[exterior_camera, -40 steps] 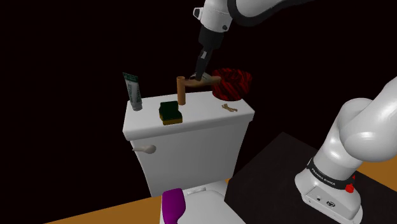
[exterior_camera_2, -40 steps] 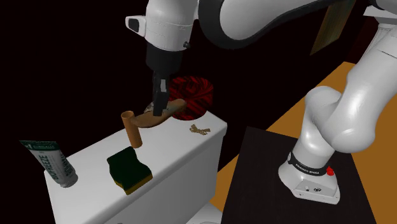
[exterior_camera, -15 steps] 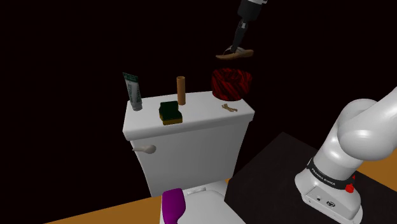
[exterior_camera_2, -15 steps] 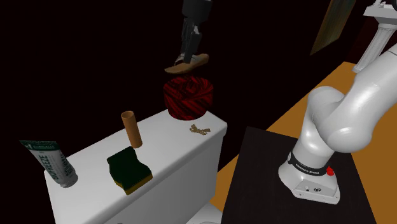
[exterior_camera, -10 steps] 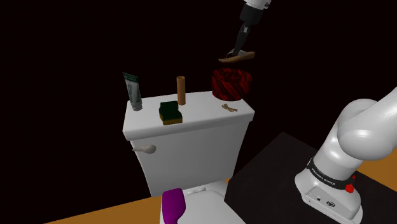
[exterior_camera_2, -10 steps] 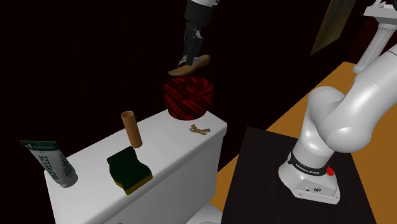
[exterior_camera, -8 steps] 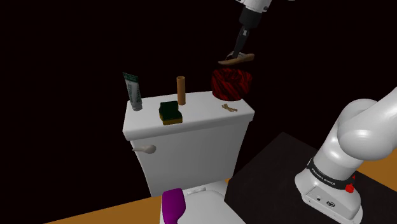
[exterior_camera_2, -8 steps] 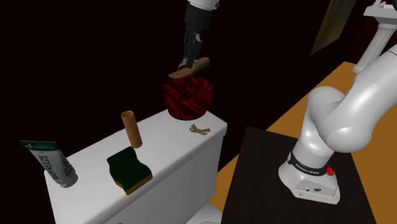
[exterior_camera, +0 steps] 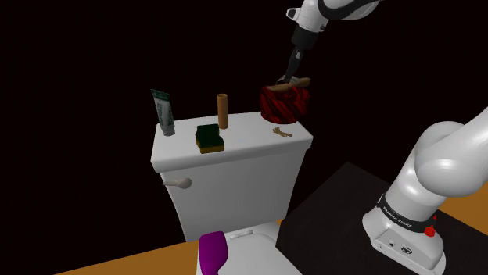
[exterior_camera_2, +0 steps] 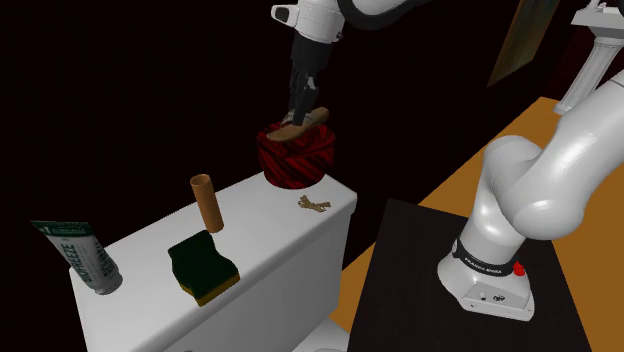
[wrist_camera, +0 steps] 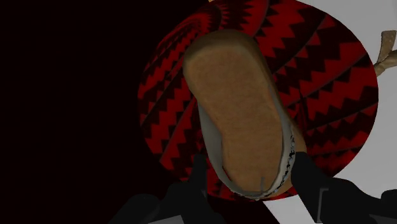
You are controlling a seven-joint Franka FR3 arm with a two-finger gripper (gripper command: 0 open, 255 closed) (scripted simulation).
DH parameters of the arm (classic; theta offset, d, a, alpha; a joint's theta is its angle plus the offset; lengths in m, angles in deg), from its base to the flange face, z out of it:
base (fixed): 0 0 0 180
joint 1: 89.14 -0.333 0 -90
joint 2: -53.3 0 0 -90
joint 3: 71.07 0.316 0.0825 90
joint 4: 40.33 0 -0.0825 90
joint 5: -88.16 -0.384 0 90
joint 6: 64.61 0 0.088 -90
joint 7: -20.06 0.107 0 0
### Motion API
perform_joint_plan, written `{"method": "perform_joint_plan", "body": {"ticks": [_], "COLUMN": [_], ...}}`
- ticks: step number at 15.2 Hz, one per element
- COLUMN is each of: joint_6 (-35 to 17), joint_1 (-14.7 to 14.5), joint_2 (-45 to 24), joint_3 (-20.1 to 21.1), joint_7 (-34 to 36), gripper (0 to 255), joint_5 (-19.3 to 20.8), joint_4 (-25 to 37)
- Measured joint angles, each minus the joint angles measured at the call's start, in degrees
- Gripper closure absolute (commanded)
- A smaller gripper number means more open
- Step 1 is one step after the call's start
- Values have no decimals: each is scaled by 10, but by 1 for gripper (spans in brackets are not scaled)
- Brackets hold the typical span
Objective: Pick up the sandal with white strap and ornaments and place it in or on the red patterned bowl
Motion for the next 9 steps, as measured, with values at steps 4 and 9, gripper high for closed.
{"method": "perform_joint_plan", "body": {"ticks": [4,9], "joint_6": [-25,-28], "joint_1": [0,0], "joint_2": [1,1], "joint_3": [-1,0], "joint_7": [-1,-1], "gripper": [255,255], "joint_5": [0,0], "joint_4": [-25,-25]}}
